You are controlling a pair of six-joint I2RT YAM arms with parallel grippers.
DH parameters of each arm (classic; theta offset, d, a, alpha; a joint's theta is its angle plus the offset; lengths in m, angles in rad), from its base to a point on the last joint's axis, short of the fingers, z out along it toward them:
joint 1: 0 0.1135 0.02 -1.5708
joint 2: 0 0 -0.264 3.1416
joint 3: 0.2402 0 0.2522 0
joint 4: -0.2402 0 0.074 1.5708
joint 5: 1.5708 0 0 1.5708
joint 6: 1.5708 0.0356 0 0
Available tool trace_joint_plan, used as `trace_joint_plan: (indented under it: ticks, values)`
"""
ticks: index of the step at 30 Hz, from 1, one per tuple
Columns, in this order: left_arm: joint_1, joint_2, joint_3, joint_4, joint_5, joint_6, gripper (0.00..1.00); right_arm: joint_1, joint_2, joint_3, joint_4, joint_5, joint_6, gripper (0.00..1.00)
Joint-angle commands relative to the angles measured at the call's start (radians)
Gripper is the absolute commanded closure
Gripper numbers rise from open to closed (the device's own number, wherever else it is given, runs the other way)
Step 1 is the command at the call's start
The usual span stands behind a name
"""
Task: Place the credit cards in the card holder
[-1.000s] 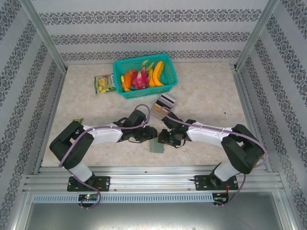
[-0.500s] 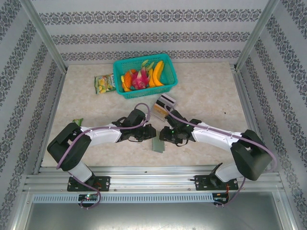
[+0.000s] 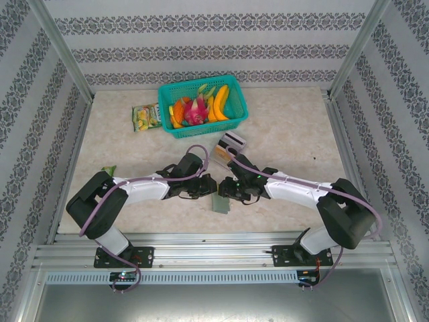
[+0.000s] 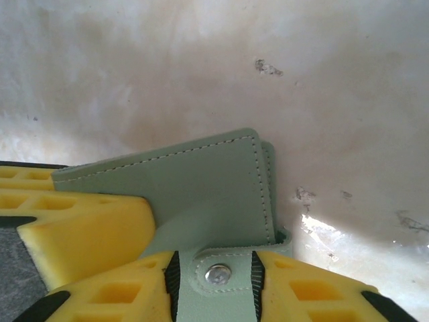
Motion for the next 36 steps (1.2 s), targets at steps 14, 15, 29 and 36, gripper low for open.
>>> trace_joint_plan:
  ticks: [14,15,29,36]
  values:
    - [0.011,-0.038,-0.038,0.154,0.020,-0.103,0.92,0.018,-0.067,-0.112,0.094,-0.039,0.007,0.63]
    - [0.011,-0.037,-0.038,0.157,0.023,-0.103,0.92,0.019,-0.069,-0.119,0.114,-0.045,0.010,0.63]
    - [0.011,0.002,-0.055,0.268,0.089,-0.196,0.92,0.011,-0.018,-0.046,-0.013,0.128,-0.044,0.62]
    - [0.013,-0.021,-0.044,0.189,0.066,-0.153,0.93,-0.024,-0.066,-0.092,-0.053,0.222,-0.006,0.65]
